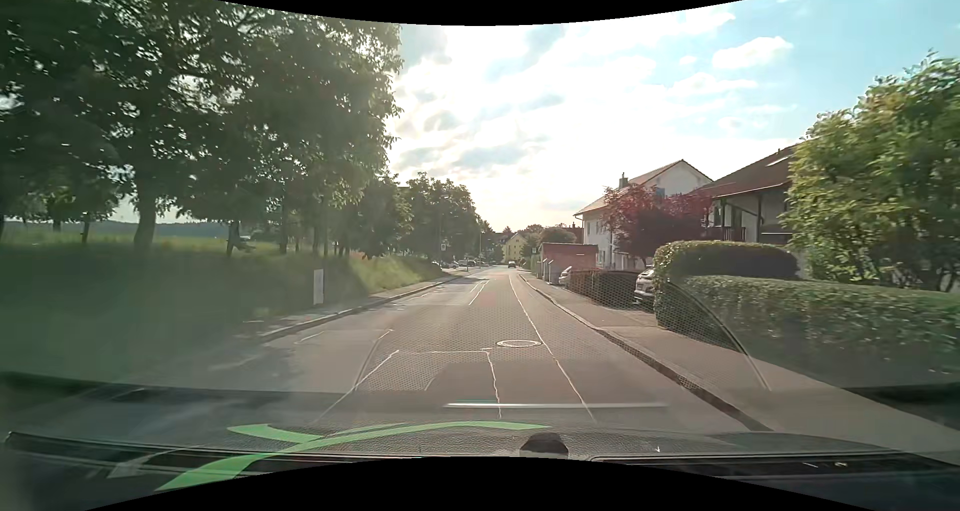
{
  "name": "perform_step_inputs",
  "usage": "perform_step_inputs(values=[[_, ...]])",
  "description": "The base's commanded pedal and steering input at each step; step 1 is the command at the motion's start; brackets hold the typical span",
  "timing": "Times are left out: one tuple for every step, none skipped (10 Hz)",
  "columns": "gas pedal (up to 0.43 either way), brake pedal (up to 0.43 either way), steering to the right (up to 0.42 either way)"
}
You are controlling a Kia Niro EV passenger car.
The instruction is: Follow the waypoints while adhering to traffic rules and regulations
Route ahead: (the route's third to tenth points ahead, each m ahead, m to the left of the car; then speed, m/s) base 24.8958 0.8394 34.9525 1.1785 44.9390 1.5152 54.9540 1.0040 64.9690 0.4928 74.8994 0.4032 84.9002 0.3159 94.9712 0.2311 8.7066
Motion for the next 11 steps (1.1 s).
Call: perform_step_inputs(values=[[0.079, 0.000, -0.004], [0.059, 0.000, -0.004], [0.059, 0.000, -0.004], [0.059, 0.000, -0.004], [0.067, 0.000, -0.005], [0.067, 0.000, -0.005], [0.067, 0.000, -0.006], [0.067, 0.000, -0.005], [0.067, 0.000, -0.005], [0.067, 0.000, -0.005], [0.067, 0.000, -0.005]])
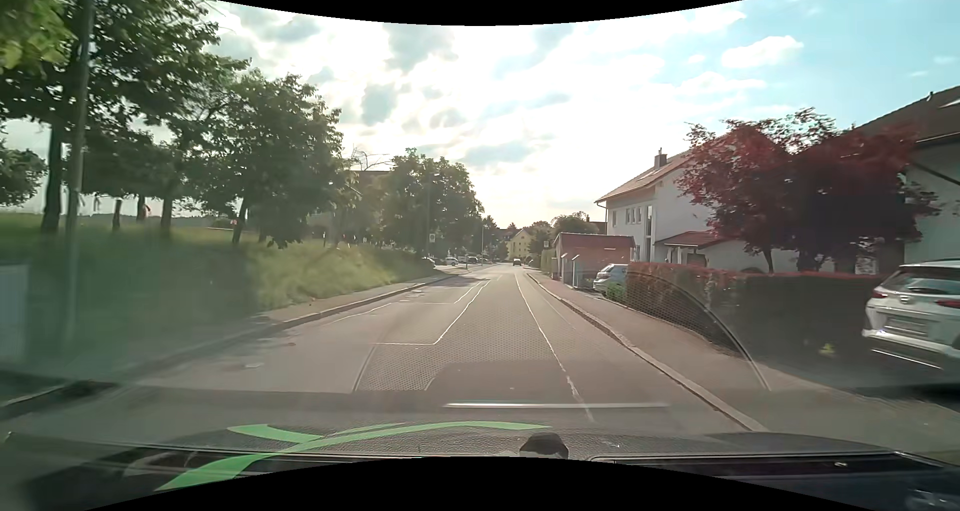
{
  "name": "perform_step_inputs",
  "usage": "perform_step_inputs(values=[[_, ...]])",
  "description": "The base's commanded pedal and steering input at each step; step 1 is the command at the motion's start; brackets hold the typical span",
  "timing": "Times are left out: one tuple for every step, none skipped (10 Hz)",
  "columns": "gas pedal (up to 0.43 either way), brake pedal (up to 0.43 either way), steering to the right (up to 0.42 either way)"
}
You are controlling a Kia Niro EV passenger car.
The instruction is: Follow the waypoints while adhering to traffic rules and regulations
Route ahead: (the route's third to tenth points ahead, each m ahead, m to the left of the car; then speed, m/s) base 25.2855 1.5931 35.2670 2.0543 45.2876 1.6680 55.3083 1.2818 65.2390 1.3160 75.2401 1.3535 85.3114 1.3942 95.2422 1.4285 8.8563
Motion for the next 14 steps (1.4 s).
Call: perform_step_inputs(values=[[0.067, 0.000, -0.002], [0.067, 0.000, 0.002], [0.067, 0.000, 0.004], [0.067, 0.000, 0.004], [0.067, 0.000, 0.004], [0.079, 0.000, 0.004], [0.079, 0.000, 0.004], [0.087, 0.000, 0.005], [0.087, 0.000, 0.006], [0.087, 0.000, 0.007], [0.087, 0.000, 0.007], [0.087, 0.000, 0.007], [0.087, 0.000, 0.007], [0.087, 0.000, 0.006]])
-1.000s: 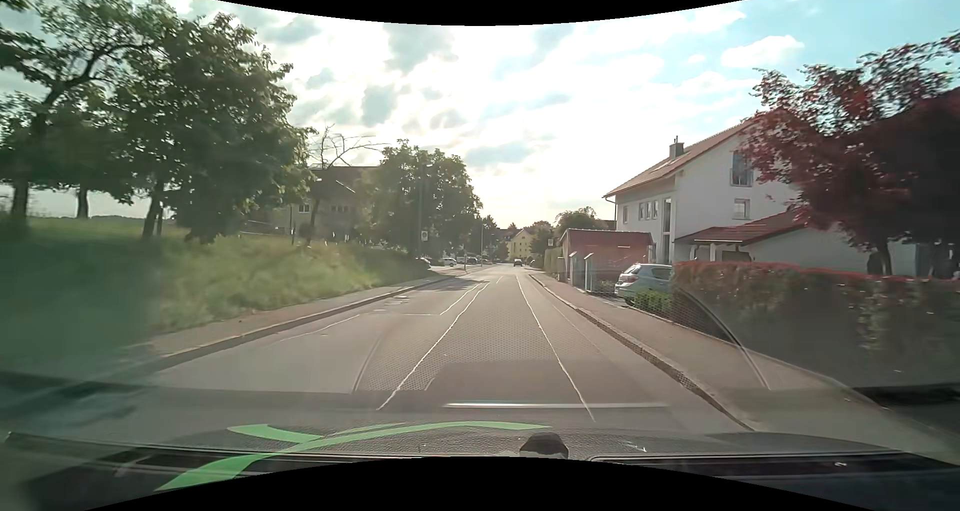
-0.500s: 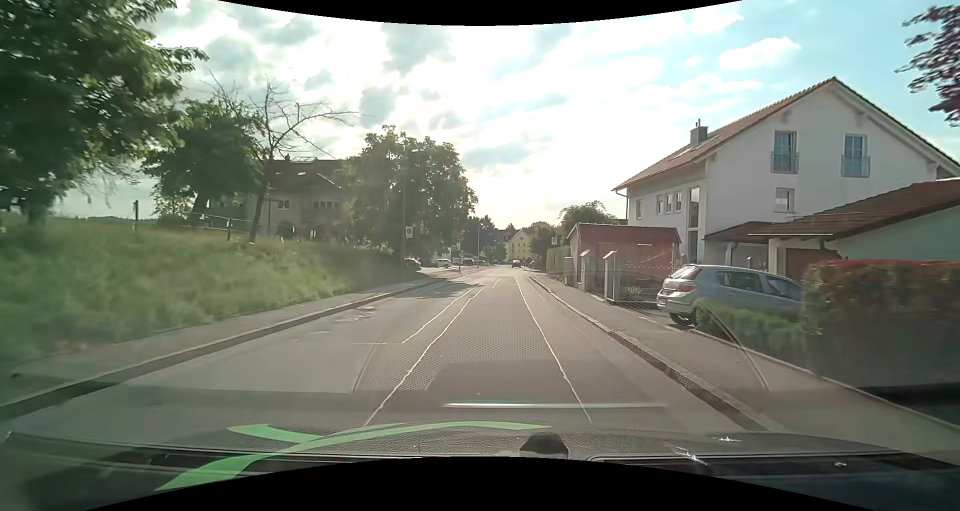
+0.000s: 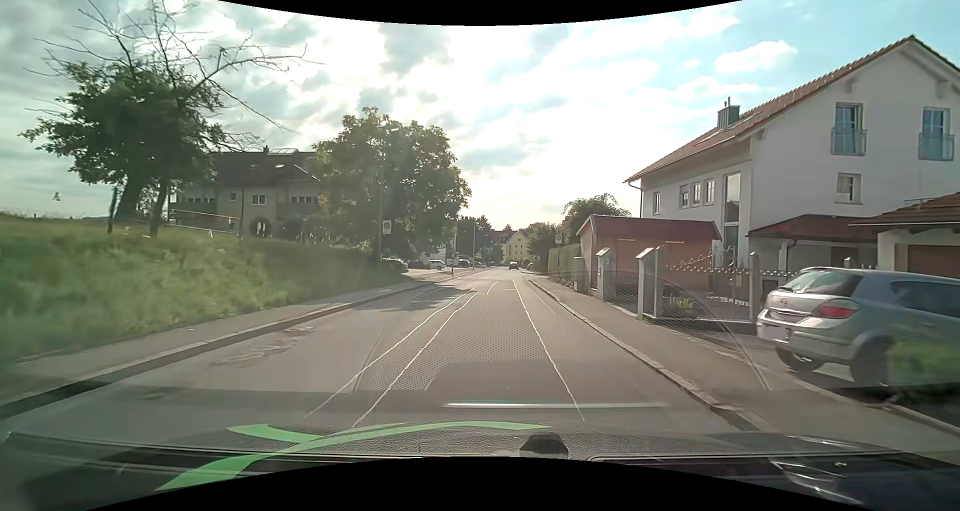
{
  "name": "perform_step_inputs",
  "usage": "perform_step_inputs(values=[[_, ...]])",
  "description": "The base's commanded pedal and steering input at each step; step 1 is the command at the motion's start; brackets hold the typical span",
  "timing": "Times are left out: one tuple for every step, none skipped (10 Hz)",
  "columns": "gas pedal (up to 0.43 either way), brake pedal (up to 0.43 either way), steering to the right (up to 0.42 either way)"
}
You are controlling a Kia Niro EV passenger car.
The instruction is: Follow the waypoints while adhering to traffic rules and regulations
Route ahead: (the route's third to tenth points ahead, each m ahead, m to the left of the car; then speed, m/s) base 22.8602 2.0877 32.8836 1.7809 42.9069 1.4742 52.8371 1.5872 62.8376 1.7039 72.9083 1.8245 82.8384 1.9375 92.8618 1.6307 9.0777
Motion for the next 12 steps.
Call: perform_step_inputs(values=[[0.087, 0.000, 0.006], [0.087, 0.000, 0.006], [0.087, 0.000, 0.005], [0.087, 0.000, 0.005], [0.087, 0.000, 0.004], [0.087, 0.000, 0.003], [0.087, 0.000, 0.003], [0.087, 0.000, 0.001], [0.087, 0.000, 0.000], [0.087, 0.000, -0.001], [0.087, 0.000, -0.001], [0.087, 0.000, -0.001]])
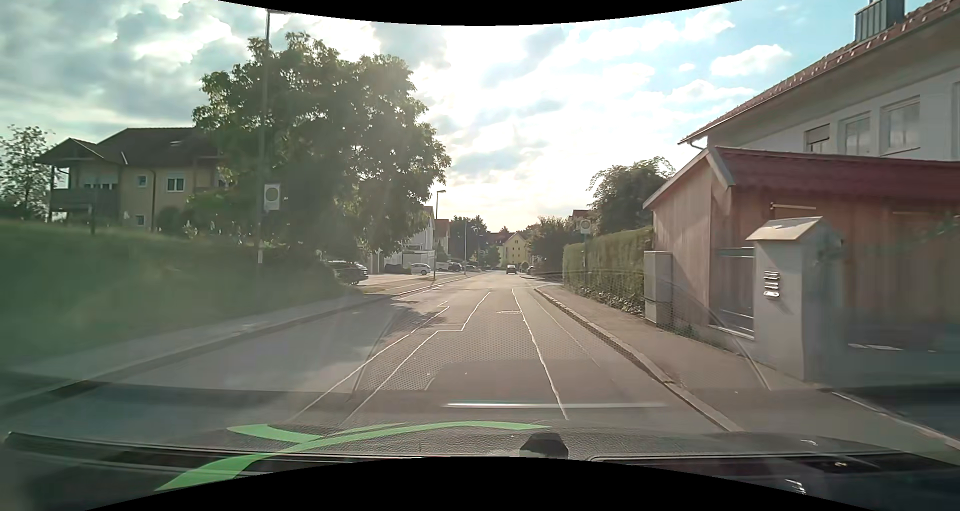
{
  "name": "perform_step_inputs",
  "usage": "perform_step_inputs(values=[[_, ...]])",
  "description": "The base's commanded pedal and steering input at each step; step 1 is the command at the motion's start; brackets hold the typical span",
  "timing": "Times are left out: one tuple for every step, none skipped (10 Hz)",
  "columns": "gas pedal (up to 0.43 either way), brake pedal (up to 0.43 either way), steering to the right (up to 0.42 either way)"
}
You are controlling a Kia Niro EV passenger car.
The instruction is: Follow the waypoints while adhering to traffic rules and regulations
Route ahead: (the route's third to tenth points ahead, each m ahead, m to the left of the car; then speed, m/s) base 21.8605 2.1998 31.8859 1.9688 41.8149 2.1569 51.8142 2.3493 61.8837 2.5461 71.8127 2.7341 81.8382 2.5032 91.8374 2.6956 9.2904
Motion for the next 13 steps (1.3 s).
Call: perform_step_inputs(values=[[0.087, 0.000, -0.001], [0.087, 0.000, -0.001], [0.087, 0.000, -0.001], [0.087, 0.000, -0.001], [0.087, 0.000, -0.001], [0.079, 0.000, -0.001], [0.059, 0.000, -0.001], [0.000, 0.000, -0.001], [0.000, 0.000, -0.001], [0.028, 0.000, -0.001], [0.079, 0.000, 0.000], [0.087, 0.000, 0.000], [0.098, 0.000, 0.000]])
